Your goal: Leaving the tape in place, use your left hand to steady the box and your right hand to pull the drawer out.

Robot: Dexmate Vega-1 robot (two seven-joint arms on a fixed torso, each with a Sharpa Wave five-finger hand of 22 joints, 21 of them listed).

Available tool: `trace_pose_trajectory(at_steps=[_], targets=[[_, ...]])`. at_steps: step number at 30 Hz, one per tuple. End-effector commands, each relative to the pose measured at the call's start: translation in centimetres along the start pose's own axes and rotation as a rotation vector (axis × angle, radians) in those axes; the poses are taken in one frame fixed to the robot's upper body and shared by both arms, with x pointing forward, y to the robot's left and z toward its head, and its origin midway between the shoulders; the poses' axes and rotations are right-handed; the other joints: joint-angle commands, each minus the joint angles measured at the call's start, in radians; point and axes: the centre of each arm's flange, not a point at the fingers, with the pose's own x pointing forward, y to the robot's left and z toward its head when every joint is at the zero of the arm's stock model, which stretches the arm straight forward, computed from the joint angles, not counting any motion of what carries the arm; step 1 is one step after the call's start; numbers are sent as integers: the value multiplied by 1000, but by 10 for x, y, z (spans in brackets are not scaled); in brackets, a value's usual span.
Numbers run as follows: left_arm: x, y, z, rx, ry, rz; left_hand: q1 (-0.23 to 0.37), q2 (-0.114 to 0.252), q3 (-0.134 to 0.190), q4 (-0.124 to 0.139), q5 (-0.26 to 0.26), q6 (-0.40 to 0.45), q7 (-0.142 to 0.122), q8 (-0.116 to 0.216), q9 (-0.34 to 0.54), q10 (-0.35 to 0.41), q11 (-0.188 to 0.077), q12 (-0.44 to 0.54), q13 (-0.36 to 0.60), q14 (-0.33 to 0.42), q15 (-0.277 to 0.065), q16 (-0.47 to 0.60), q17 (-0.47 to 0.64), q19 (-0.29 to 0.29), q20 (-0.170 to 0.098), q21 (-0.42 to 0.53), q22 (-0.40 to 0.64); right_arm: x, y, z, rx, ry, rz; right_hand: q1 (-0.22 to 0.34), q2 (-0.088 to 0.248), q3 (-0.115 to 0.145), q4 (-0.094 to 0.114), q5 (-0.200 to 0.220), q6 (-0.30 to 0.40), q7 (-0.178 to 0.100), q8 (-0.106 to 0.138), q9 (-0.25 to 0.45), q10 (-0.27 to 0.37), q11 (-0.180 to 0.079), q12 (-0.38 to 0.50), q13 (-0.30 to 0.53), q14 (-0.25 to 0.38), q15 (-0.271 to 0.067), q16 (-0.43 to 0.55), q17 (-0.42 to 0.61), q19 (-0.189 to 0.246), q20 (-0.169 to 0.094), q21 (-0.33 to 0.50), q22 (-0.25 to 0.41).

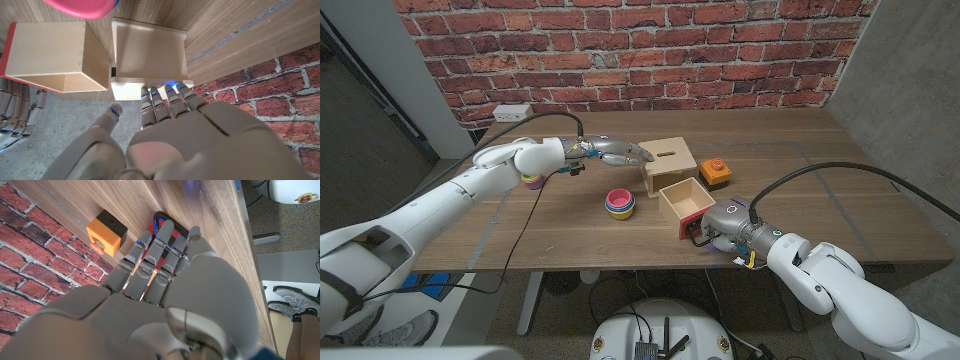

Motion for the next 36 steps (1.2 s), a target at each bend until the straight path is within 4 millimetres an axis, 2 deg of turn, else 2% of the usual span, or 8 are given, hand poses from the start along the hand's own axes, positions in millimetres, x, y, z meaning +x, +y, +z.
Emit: trace_pose_trajectory(at_steps=[1, 5, 18, 24, 31, 36], targets=[[-2, 0, 5, 4, -4, 4, -1, 66, 8, -1, -2, 8, -3, -2, 4, 7, -3, 6, 2, 8, -80, 7, 4, 8, -159, 0, 1, -3, 1, 0, -5, 10, -6, -1, 9, 7, 0, 5, 11, -9, 32, 11, 5, 1, 3, 6, -4, -42, -2, 3, 5, -132, 4, 5], [-2, 0, 7, 8, -5, 6, -1, 66, 8, -1, -2, 9, -3, -2, 4, 7, -3, 6, 2, 8, -81, 7, 4, 8, -159, 0, 1, -2, 0, 1, -9, 11, -22, -8, 9, 6, 3, 6, 7, -10, 32, 13, 2, 1, 3, 9, -14, -41, -6, 3, 4, -132, 4, 5], [-8, -3, 8, -1, 6, 19, -1, 67, 11, 0, -2, 9, -4, -2, 4, 7, -3, 6, 2, 9, -80, 7, 4, 10, -160, 1, 1, -1, -1, 5, -23, 14, -32, -24, -17, -8, -1, 3, -54, -14, 9, 16, -56, 3, -12, 11, -74, -37, -19, 5, -9, -121, -2, 5], [-9, -4, 9, 0, 5, 18, -1, 67, 12, 0, -2, 10, -3, -2, 4, 7, -3, 6, 2, 9, -80, 7, 4, 10, -160, 1, 1, -3, 0, 8, -30, 14, -15, -12, -48, -20, -11, 1, -89, -15, -2, 21, -102, 2, -21, 5, -118, -37, -24, 11, -23, -106, -8, 4], [-9, -5, 10, 1, 2, 20, -1, 68, 13, 0, -2, 10, -3, -2, 4, 9, -3, 6, 2, 9, -80, 7, 4, 10, -160, 1, 1, -4, 1, 10, -34, 20, 7, -11, -79, -31, -7, 5, -152, -15, -30, 19, -166, 1, -28, -5, -185, -33, -41, 4, -38, -84, -16, 3], [-11, -4, 9, 2, 5, 24, -1, 68, 14, 0, -2, 10, -3, -2, 4, 9, -3, 6, 2, 10, -81, 7, 4, 10, -160, 1, 1, -5, 1, 12, -36, 28, 25, -24, -105, -42, 1, 9, -233, -17, -72, 13, -274, 2, -35, -18, -280, -28, -56, -18, -59, -61, -26, 2]])
